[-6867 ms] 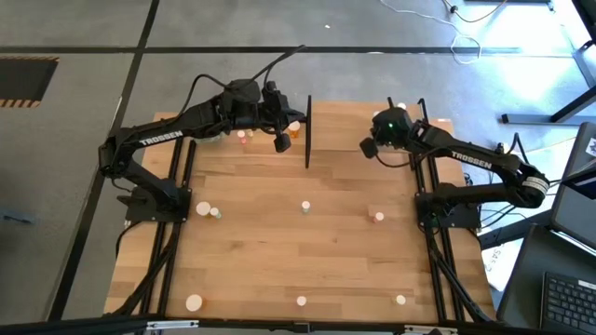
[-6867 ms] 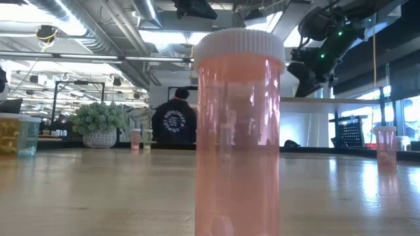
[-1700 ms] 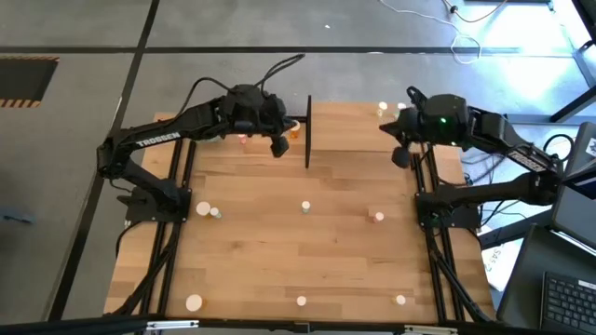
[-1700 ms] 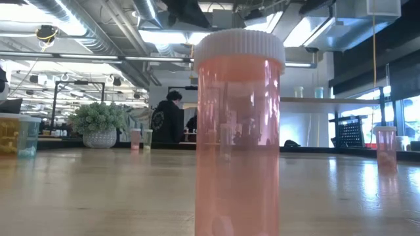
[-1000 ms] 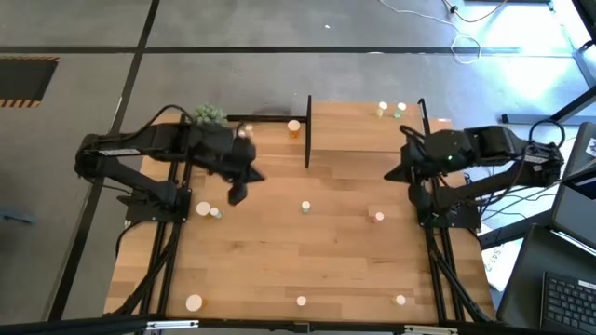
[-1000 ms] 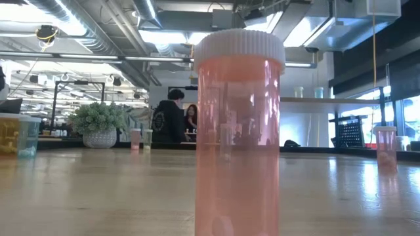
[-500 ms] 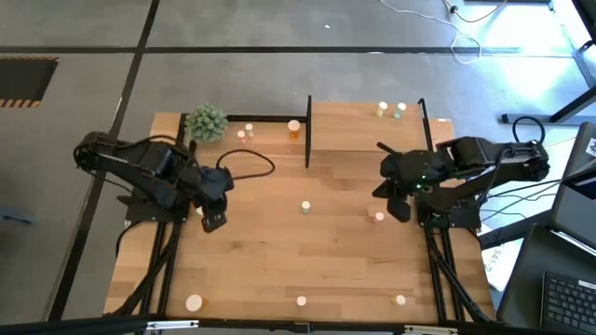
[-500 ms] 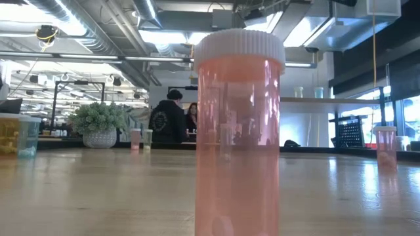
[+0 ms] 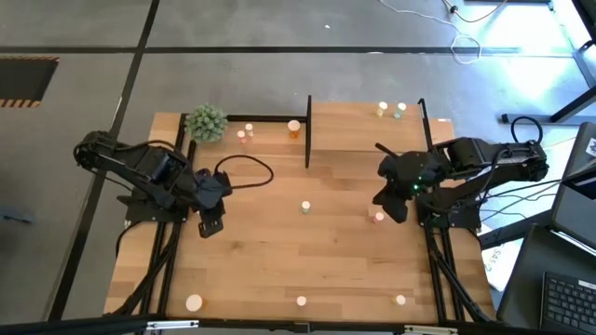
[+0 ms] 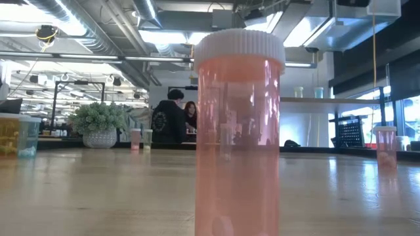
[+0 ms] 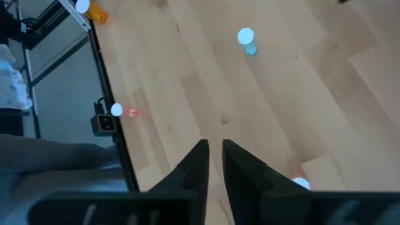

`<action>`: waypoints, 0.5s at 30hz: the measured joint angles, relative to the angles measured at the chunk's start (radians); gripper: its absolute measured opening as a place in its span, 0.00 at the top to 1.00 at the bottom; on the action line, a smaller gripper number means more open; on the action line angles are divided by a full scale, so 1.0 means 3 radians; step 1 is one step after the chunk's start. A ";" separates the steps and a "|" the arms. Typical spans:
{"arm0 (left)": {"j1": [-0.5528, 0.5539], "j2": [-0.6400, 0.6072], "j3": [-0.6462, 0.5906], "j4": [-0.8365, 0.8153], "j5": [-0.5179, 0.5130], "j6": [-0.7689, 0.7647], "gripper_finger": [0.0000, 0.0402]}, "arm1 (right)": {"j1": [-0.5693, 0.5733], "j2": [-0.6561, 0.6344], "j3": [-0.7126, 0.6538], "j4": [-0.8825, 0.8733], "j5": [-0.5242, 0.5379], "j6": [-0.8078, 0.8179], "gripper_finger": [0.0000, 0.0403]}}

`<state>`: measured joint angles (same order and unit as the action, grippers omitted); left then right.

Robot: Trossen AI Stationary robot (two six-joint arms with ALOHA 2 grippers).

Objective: Pick and place medicine bottles onto shelf by color
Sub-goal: Put the middle pink pill bottle on the shelf

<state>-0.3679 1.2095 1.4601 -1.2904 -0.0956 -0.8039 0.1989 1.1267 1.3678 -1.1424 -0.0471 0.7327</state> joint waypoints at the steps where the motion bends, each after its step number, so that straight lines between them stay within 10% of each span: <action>1: 0.0000 0.0000 0.0000 0.0000 0.0000 -0.0011 1.00 | 0.0000 0.0000 0.0000 -0.0001 0.0001 0.0000 0.85; 15: 0.0003 0.0001 0.0000 0.0053 0.0000 -0.0357 1.00 | -0.0001 0.0077 -0.0001 -0.0277 -0.0115 -0.0221 0.54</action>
<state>-0.3672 1.2098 1.4601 -1.2744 -0.0956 -0.9109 0.1986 1.1499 1.3675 -1.2255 -0.0814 0.6665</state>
